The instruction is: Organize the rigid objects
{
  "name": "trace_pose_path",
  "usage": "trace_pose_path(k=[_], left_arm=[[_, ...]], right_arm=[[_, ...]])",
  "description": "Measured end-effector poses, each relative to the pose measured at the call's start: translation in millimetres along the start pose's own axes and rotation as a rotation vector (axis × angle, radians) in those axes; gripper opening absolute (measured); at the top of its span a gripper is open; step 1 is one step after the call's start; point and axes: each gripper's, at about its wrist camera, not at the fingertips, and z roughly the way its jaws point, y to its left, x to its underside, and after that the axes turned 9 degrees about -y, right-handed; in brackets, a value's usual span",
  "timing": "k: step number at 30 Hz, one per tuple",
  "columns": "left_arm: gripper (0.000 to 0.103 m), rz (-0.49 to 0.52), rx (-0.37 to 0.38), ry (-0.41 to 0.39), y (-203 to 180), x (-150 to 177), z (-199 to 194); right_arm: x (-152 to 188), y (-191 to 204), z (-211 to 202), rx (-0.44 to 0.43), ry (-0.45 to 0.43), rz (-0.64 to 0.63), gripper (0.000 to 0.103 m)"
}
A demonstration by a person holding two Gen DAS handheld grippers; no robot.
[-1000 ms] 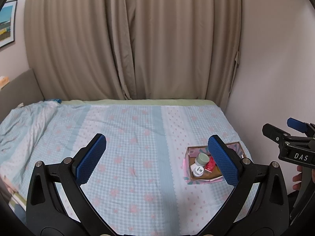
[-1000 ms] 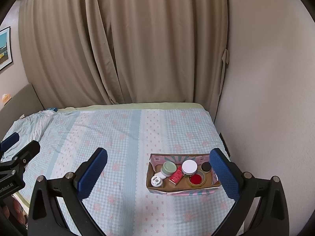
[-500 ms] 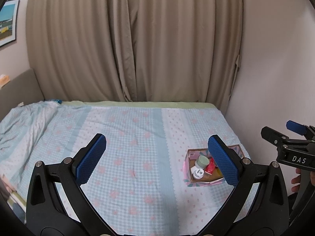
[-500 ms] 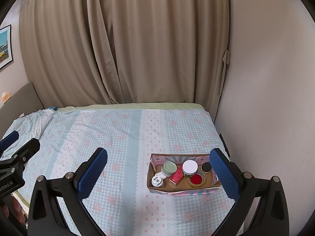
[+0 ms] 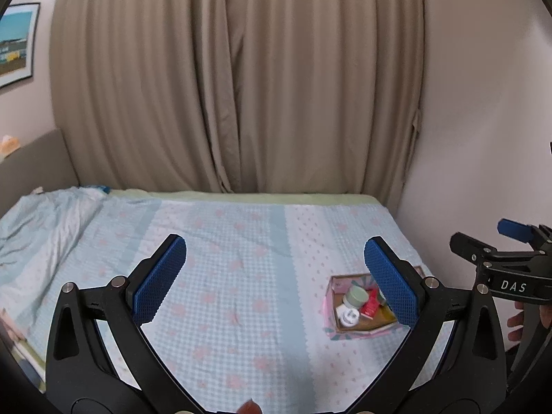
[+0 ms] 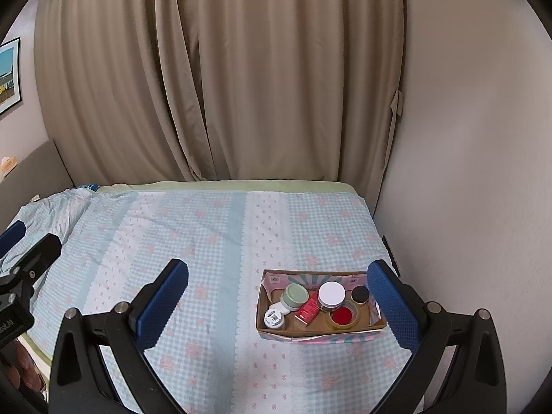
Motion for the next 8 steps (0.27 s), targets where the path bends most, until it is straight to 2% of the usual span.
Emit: trace_pose_path(k=[2,8], left_arm=[[0.103,0.006,-0.032,-0.015,0.8,-1.0,-0.6],[0.103,0.006,-0.018,-0.025,2.9,0.2,3.9]], right_arm=[[-0.4,-0.5,0.6,0.000,0.000,-0.002,0.103],[-1.1,0.5,3.2,-0.004,0.003,-0.001,0.103]])
